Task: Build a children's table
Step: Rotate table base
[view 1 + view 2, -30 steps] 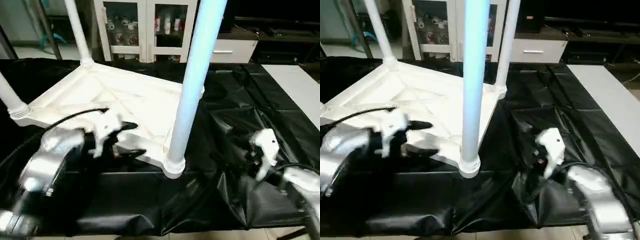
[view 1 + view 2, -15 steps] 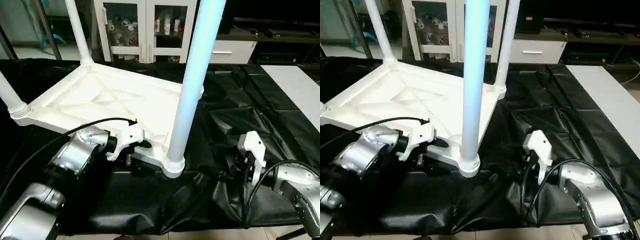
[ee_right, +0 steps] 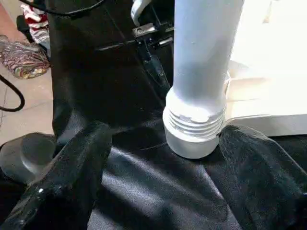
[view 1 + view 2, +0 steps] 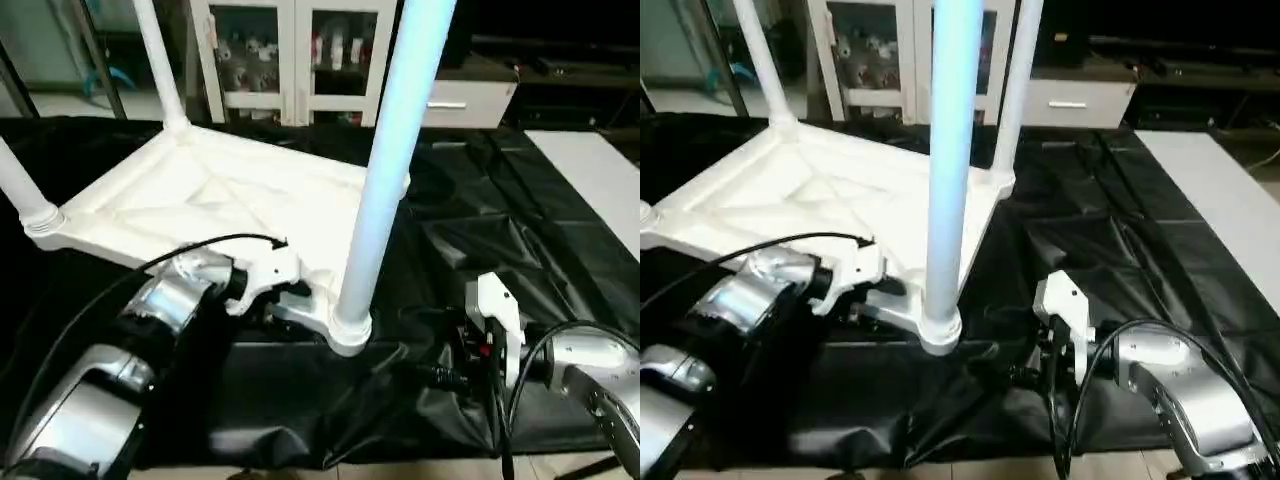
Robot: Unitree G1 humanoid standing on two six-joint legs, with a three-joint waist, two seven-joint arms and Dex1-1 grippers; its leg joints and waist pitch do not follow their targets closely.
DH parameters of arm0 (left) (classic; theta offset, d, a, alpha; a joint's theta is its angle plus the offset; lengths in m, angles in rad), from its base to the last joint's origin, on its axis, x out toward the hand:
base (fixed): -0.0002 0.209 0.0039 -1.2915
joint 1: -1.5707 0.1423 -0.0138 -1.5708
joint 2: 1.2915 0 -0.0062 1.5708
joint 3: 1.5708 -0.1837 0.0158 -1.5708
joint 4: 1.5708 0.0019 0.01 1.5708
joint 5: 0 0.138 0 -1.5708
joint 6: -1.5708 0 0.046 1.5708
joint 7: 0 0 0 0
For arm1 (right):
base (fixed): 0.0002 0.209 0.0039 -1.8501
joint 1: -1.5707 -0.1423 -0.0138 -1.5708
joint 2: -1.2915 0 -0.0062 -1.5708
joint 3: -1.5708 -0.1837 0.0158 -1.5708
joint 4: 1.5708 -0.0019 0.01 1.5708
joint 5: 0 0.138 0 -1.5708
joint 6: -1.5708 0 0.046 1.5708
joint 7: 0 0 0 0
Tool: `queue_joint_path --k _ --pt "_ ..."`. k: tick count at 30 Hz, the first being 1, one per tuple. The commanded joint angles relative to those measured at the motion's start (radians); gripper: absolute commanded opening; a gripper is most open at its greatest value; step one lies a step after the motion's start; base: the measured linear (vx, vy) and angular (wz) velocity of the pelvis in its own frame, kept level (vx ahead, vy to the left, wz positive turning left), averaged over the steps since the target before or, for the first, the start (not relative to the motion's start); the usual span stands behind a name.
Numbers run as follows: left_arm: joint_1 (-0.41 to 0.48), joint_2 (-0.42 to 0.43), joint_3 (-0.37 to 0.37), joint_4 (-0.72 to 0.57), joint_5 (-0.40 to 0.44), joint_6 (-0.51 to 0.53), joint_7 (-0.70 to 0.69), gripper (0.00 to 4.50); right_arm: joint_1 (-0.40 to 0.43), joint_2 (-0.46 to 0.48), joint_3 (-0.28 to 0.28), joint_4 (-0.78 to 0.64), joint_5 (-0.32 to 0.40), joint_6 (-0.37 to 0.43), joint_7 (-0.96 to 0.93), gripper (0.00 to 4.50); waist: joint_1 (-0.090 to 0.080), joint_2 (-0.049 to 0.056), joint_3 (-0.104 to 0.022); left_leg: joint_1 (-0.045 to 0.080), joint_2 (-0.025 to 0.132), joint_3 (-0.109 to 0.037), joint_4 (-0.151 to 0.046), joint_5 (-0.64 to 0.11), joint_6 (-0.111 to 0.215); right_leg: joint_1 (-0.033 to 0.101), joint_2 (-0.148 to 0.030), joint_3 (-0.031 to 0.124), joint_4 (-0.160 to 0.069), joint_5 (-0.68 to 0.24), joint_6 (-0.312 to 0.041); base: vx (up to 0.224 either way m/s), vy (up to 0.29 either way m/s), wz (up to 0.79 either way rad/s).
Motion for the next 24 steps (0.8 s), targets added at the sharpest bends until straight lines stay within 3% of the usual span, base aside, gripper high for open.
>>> queue_joint_path --k 1,6,10,12,15,23,24 --pt "-0.028 -0.005 -0.002 0.012 -0.003 -0.007 -0.033 3.32 -0.017 -0.015 -0.004 0.003 -0.007 0.001 0.006 3.97 0.002 0.004 -0.052 0.01 0.066 -0.022 -0.087 -0.172 0.02 0.038 -0.076 0.033 -0.063 -0.046 -0.288 0.0 0.0 0.0" --pt "-0.045 0.006 -0.02 0.043 0.038 -0.04 -0.039 2.94 -0.03 -0.011 0.007 0.018 -0.017 -0.002 0.01 3.97 0.002 0.005 -0.051 0.01 0.068 -0.023 -0.09 -0.193 0.015 0.039 -0.079 0.034 -0.066 -0.079 -0.286 0.0 0.0 0.0" --pt "-0.057 0.012 -0.022 0.066 0.062 -0.066 -0.027 2.78 -0.036 -0.01 0.016 0.017 -0.018 0.002 0.009 3.97 -0.001 0.004 -0.052 0.009 0.068 -0.023 -0.088 -0.177 0.018 0.04 -0.078 0.034 -0.063 -0.048 -0.285 0.0 0.0 0.0" --pt "-0.061 0.011 -0.016 0.072 0.06 -0.065 -0.035 2.46 -0.033 -0.014 0.015 0.007 -0.012 0.009 0.009 3.97 0.0 0.003 -0.05 0.009 0.068 -0.022 -0.089 -0.179 0.018 0.039 -0.079 0.035 -0.065 -0.059 -0.286 0.0 0.0 0.0" --pt "-0.066 0.009 -0.015 0.081 0.063 -0.064 -0.037 2.4 -0.031 -0.021 0.012 0.01 -0.011 0.006 0.017 3.97 0.001 0.002 -0.048 0.01 0.07 -0.023 -0.092 -0.193 0.016 0.038 -0.081 0.035 -0.068 -0.101 -0.281 0.0 0.0 0.0" --pt "-0.065 0.001 -0.011 0.085 0.07 -0.062 -0.042 1.88 -0.057 -0.009 0.023 0.042 -0.026 -0.013 0.014 3.97 0.002 0.002 -0.049 0.01 0.07 -0.022 -0.09 -0.18 0.019 0.037 -0.081 0.035 -0.066 -0.074 -0.287 0.0 0.0 0.0" --pt "-0.064 0.001 -0.011 0.086 0.074 -0.066 -0.037 1.66 -0.065 0.001 0.032 0.046 -0.032 -0.017 0.009 3.97 0.001 0.002 -0.05 0.009 0.07 -0.022 -0.09 -0.175 0.019 0.038 -0.081 0.035 -0.065 -0.066 -0.289 0.0 0.0 0.0"
